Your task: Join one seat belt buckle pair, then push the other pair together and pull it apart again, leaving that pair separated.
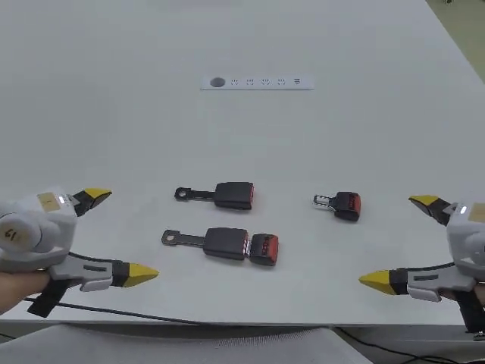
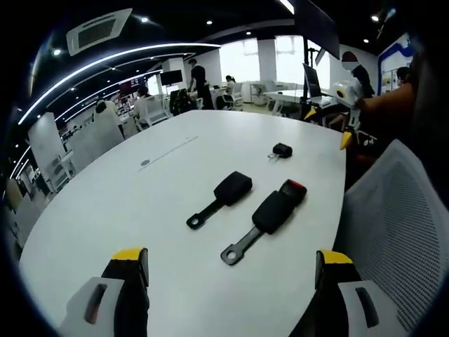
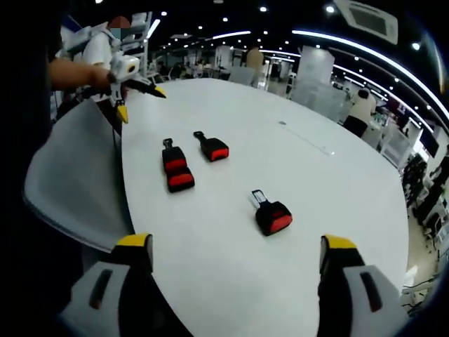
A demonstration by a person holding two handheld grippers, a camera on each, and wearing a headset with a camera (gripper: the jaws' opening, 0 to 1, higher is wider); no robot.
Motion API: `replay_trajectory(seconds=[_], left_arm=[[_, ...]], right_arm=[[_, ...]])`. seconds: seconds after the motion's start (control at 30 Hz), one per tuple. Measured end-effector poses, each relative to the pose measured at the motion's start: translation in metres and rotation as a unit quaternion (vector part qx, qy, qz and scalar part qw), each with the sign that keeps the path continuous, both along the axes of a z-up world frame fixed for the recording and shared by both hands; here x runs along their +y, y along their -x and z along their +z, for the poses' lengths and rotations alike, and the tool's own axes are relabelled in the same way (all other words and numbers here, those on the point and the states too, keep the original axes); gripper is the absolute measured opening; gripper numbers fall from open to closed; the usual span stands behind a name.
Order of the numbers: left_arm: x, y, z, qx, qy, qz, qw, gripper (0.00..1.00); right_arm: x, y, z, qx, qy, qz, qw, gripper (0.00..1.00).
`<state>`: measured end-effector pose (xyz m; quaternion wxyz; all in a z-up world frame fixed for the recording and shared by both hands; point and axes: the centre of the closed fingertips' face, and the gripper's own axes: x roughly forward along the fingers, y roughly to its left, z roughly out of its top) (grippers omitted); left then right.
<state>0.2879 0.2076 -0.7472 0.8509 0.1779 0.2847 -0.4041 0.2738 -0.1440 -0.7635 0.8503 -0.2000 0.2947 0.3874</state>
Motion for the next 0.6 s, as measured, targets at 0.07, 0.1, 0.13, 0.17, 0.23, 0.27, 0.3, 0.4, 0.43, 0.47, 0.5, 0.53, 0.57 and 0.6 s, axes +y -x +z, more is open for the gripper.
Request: replay_trajectory(seconds=[0.07,0.1,0.13,0.17,0.23,0.27,0.3,0.4,0.43,0.47,0.5,0.53,0.57,0.6], left_arm=[[-0.001,0.001,0.000,0.003,0.006,0.003,1.0000,1.00],[-0.001,0.001,0.000,0.003,0.008,0.002,1.0000,1.00],[-0.001,0.002,0.000,0.002,0.008,0.002,1.0000,1.00],[-0.001,0.003,-0.001,0.007,0.009,0.003,0.9999,1.00],[-0.001,0.002,0.002,0.012,0.025,0.011,0.9996,1.00],[0.000,0.001,0.003,0.011,0.026,0.013,0.9995,1.00],[0.001,0.000,0.003,0.010,0.026,0.014,0.9995,1.00],[0.001,0.001,0.002,0.010,0.025,0.013,0.9996,1.00],[0.001,0.001,0.001,0.012,0.022,0.012,0.9996,1.00],[0.001,0.002,-0.001,0.013,0.021,0.011,0.9996,1.00],[0.000,0.002,-0.002,0.014,0.020,0.011,0.9997,1.00],[0.000,0.003,-0.004,0.014,0.017,0.009,0.9997,1.00],[0.000,0.004,-0.006,0.015,0.013,0.007,0.9998,1.00],[0.000,0.005,-0.007,0.015,0.010,0.004,0.9998,1.00]], right_arm=[[0.001,0.001,-0.001,0.003,-0.002,-0.002,1.0000,1.00],[0.001,0.002,-0.002,0.003,-0.003,-0.003,1.0000,1.00],[0.001,0.002,-0.002,0.001,-0.002,-0.006,1.0000,1.00],[-0.001,0.000,-0.003,-0.007,0.004,-0.012,0.9999,1.00],[0.000,0.001,-0.005,-0.008,0.004,-0.009,0.9999,1.00],[0.001,0.001,-0.006,-0.003,0.000,-0.012,0.9999,1.00],[0.001,0.002,-0.007,-0.001,-0.002,-0.015,0.9999,1.00],[0.001,0.003,-0.009,0.000,-0.003,-0.015,0.9999,1.00],[0.001,0.003,-0.009,0.000,-0.002,-0.016,0.9999,1.00],[0.000,0.002,-0.011,0.002,-0.003,-0.019,0.9998,1.00],[-0.001,0.002,-0.012,0.002,-0.004,-0.022,0.9997,1.00],[-0.001,0.002,-0.012,0.002,-0.004,-0.023,0.9997,1.00],[-0.001,0.002,-0.013,0.004,-0.004,-0.025,0.9997,1.00],[-0.001,0.003,-0.014,0.007,-0.006,-0.027,0.9996,1.00]])
